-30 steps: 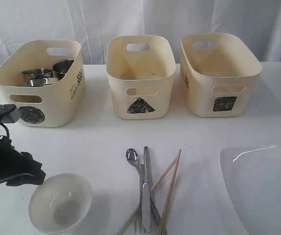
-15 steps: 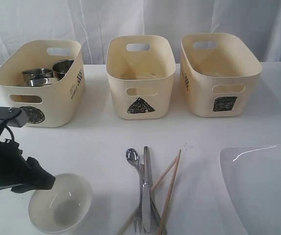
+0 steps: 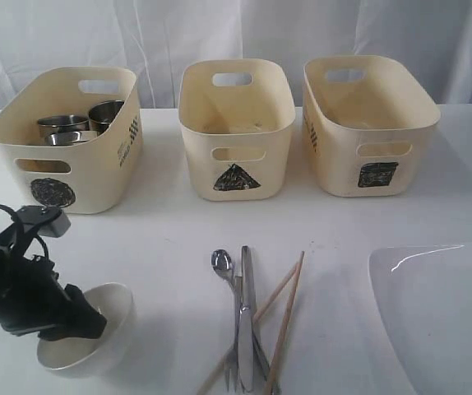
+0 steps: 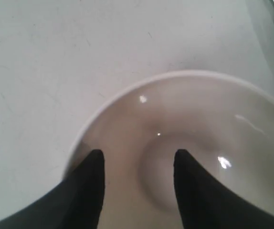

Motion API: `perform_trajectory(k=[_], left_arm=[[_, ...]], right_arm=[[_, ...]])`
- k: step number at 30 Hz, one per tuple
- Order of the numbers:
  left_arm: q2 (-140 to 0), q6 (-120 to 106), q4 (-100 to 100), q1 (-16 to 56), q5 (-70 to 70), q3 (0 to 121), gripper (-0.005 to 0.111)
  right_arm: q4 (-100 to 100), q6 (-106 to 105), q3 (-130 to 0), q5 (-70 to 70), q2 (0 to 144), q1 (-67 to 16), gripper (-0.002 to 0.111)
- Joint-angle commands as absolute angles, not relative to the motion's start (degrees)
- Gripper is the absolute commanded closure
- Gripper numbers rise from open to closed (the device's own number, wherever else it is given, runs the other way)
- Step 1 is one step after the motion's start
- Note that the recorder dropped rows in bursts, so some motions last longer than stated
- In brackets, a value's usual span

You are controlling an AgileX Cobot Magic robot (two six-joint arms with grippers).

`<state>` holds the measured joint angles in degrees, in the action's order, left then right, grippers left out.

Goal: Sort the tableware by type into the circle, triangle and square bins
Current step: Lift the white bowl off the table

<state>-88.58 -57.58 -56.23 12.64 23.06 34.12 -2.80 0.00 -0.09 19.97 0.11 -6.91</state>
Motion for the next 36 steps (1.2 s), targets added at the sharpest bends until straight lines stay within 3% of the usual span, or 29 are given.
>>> perform_trajectory(k=[1,16,22,30,36], left_arm=[[-88.5,-57.8,-58.2,12.7,25.2,34.8,0.056],[-88.5,-57.8,-58.6,12.7,30.3,40.2,0.056],[-88.4,-59.2,-58.1,12.7,38.3,45.2,0.056],[-87.6,-59.2,-37.3,12.7,29.3,47.5,0.056],[-88.5,-59.9,-35.5,12.7,30.6,47.5,0.056]], right_arm=[[-2.9,0.3,0.0,19.7,0.0,-6.9,0.108],[-2.9,1.3,0.0,19.7,0.0,-6.9,0.108],[-2.9,1.3,0.0,19.7,0.0,-6.9,0.108],[-2.9,1.3,0.0,19.7,0.0,-6.9,0.108],[-2.9,1.3,0.0,19.7,0.0,-6.9,0.108]])
